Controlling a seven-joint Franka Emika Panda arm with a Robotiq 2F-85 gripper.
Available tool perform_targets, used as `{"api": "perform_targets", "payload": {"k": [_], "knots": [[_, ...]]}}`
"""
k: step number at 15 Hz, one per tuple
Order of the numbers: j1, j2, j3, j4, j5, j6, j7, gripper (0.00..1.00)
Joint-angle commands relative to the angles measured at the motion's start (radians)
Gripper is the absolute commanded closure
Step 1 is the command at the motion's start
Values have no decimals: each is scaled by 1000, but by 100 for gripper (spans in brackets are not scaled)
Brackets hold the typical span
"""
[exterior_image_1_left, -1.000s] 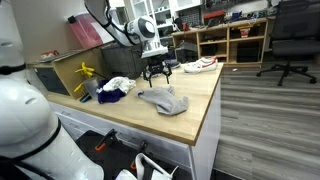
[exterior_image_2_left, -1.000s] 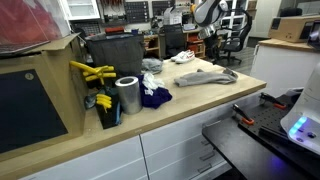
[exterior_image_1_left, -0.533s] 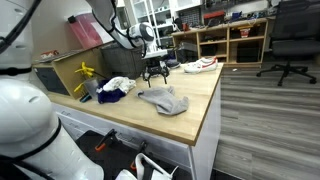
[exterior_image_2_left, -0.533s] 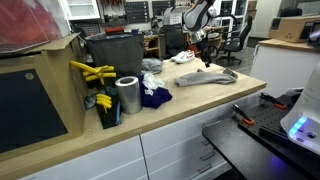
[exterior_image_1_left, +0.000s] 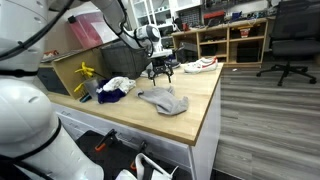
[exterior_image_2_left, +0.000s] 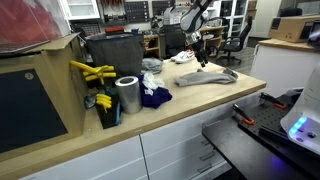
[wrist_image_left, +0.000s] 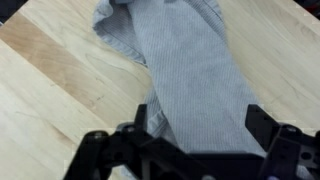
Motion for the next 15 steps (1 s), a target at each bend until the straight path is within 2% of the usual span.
{"api": "perform_targets", "payload": {"k": [1, 7, 8, 9, 15], "knots": [[-5, 91, -5, 141, 14, -55, 17, 0], [-4, 204, -17, 247, 5, -32, 63, 0], [-5, 219, -18, 261, 6, -27, 74, 11], [-6, 231, -19, 273, 8, -23, 79, 26], [-11, 243, -15, 300, 18, -8, 98, 71]]}}
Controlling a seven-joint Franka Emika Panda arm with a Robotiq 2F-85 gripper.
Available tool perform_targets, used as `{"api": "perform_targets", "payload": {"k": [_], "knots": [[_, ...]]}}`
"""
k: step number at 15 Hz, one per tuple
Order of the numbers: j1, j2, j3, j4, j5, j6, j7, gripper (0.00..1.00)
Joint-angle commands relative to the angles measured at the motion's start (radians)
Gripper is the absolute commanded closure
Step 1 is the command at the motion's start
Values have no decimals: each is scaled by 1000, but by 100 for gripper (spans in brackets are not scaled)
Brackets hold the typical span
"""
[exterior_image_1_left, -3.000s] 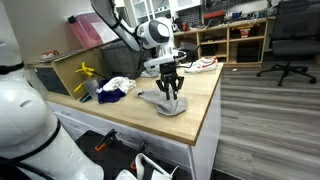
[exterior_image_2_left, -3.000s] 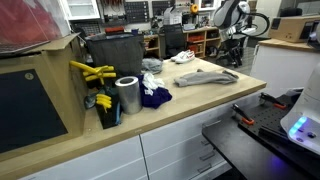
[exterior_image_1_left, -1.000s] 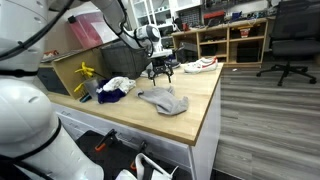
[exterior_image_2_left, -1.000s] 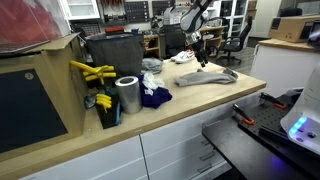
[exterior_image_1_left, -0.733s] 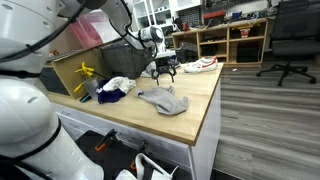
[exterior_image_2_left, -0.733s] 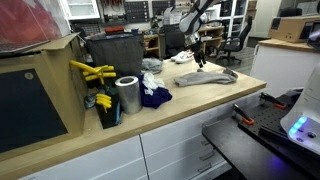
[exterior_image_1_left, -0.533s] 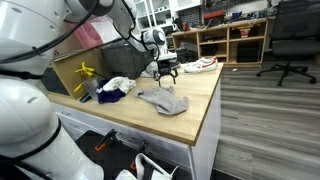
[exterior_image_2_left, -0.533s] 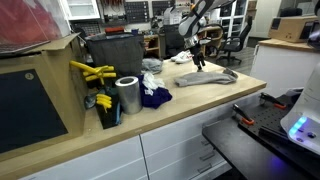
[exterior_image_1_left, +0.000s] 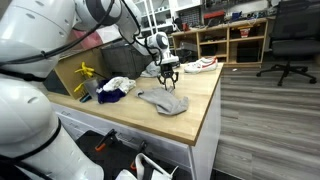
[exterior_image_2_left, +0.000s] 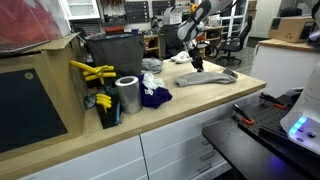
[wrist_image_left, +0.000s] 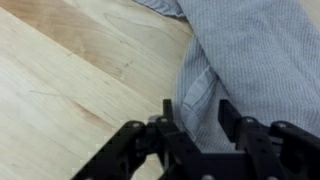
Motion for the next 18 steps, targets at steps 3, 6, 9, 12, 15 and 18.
{"api": "perform_targets", "payload": {"k": [3, 6, 9, 12, 15, 18], "knots": [[-2, -10, 0, 25, 18, 2, 14, 93], [-3, -27, 0, 10, 19, 4, 13, 100], [0, -66, 4, -17, 20, 0, 14, 99], [5, -125, 18, -31, 34, -12, 12, 99], [21, -196, 22, -33, 20, 1, 15, 99], [43, -265, 17, -27, -3, 23, 22, 99]]}}
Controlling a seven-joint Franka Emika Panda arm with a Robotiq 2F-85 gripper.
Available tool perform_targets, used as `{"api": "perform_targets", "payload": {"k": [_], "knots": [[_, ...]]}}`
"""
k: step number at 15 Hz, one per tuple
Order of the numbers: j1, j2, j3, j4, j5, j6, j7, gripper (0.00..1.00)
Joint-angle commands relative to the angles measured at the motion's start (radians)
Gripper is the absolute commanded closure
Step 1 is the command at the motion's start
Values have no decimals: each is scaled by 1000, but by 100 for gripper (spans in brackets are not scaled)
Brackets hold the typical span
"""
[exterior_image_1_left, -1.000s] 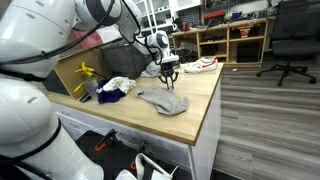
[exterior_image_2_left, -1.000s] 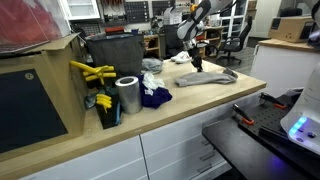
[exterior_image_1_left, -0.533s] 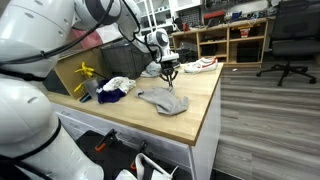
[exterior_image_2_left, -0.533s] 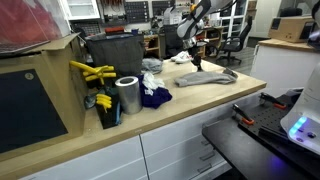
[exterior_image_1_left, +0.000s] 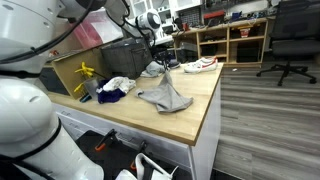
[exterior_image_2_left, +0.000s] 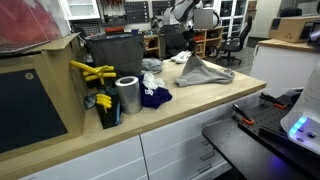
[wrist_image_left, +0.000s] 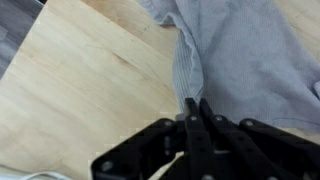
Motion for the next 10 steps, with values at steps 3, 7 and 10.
{"api": "perform_targets", "payload": {"k": [3, 7, 10], "knots": [[45, -133, -13, -34, -65, 71, 17, 99], [74, -165, -24, -80, -143, 176, 33, 61], [91, -200, -34, -176, -218, 280, 42, 39]]}}
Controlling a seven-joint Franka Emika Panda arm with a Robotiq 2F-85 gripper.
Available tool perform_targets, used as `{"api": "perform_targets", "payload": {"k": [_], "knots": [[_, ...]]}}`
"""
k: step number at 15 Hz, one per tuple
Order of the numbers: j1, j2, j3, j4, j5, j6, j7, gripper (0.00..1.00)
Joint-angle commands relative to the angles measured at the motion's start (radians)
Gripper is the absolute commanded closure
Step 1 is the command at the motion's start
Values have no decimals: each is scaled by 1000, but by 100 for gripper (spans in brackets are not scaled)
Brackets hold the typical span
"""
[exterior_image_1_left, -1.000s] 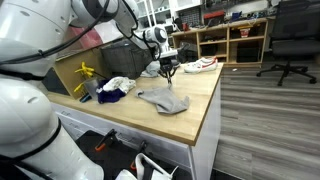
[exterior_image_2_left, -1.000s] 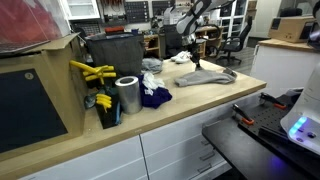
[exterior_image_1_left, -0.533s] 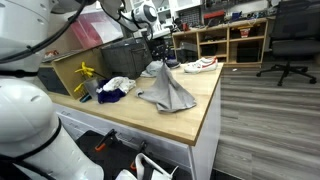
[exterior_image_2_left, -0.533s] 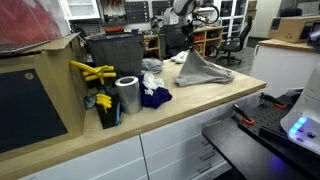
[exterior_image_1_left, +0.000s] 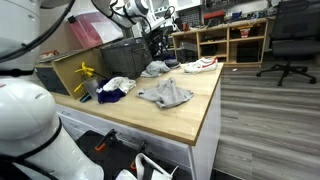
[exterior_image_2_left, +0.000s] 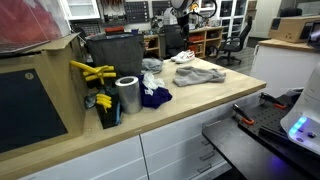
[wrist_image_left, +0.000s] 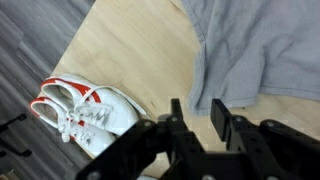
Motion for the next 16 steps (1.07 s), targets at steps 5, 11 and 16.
{"api": "perform_targets", "payload": {"k": [5, 11, 16], "knots": [[8, -140, 2, -276, -57, 142, 20, 2], [-34, -245, 47, -402, 99, 12, -162, 0], [-31, -303, 39, -510, 108, -96, -213, 0]]}}
